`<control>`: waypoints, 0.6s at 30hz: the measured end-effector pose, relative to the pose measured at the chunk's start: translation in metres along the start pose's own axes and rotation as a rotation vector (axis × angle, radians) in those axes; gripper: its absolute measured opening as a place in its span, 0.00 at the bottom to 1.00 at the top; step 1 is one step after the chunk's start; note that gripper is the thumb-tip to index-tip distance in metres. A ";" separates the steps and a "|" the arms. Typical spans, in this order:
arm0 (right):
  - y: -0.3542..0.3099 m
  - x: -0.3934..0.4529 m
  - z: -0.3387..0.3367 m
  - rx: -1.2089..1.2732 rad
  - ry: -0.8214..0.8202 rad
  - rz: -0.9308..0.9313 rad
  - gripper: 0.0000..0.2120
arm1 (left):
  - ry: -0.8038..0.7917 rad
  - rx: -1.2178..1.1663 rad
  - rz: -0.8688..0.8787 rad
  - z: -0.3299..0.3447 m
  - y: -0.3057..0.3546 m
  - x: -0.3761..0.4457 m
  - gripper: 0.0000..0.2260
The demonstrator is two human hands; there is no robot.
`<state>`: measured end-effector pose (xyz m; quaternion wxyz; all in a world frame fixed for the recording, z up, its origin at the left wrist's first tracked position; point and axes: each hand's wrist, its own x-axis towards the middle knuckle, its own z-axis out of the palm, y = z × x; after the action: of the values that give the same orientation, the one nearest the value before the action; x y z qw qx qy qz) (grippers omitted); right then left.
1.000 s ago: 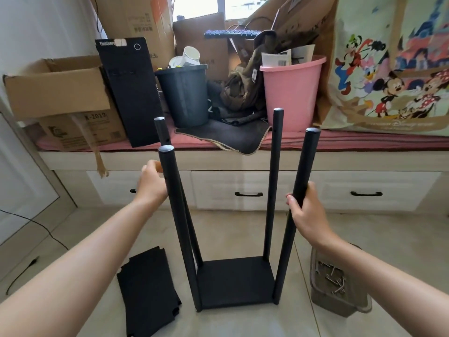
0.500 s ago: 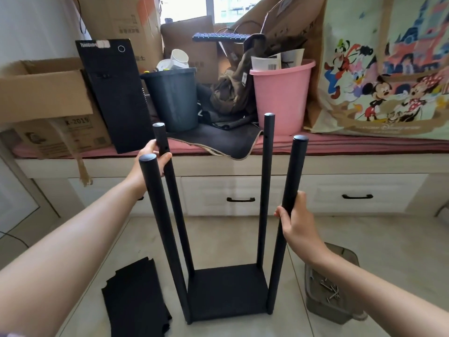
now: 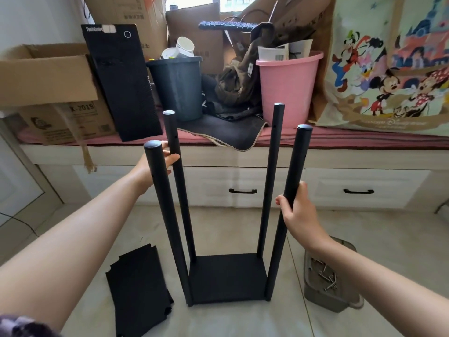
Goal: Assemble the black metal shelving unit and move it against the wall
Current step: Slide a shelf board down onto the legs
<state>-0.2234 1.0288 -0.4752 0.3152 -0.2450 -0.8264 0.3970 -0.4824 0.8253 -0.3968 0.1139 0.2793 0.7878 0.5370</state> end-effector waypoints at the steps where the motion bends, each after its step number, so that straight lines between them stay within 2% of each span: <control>1: 0.002 -0.001 0.000 0.000 0.004 0.007 0.07 | -0.012 -0.017 -0.010 -0.003 -0.002 -0.003 0.11; 4: 0.011 -0.002 0.002 -0.008 -0.006 0.087 0.09 | -0.019 -0.019 -0.030 -0.008 -0.006 -0.011 0.07; 7: 0.017 -0.005 0.007 -0.075 -0.124 0.351 0.17 | -0.022 -0.012 -0.060 -0.012 -0.010 -0.023 0.08; 10: 0.023 -0.014 0.013 -0.205 -0.267 0.485 0.23 | -0.048 -0.016 -0.136 -0.023 -0.021 -0.041 0.17; 14: 0.013 -0.035 0.024 -0.223 -0.408 0.680 0.33 | -0.028 0.010 -0.197 -0.041 -0.050 -0.072 0.17; 16: 0.008 -0.044 0.035 -0.286 -0.448 0.703 0.40 | -0.021 0.011 -0.235 -0.047 -0.068 -0.090 0.15; 18: 0.001 -0.054 0.050 -0.355 -0.510 0.672 0.43 | -0.008 0.011 -0.275 -0.051 -0.087 -0.108 0.12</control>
<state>-0.2228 0.9689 -0.5178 -0.0913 -0.4442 -0.8076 0.3771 -0.4462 0.7019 -0.4684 0.1881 0.1713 0.8211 0.5109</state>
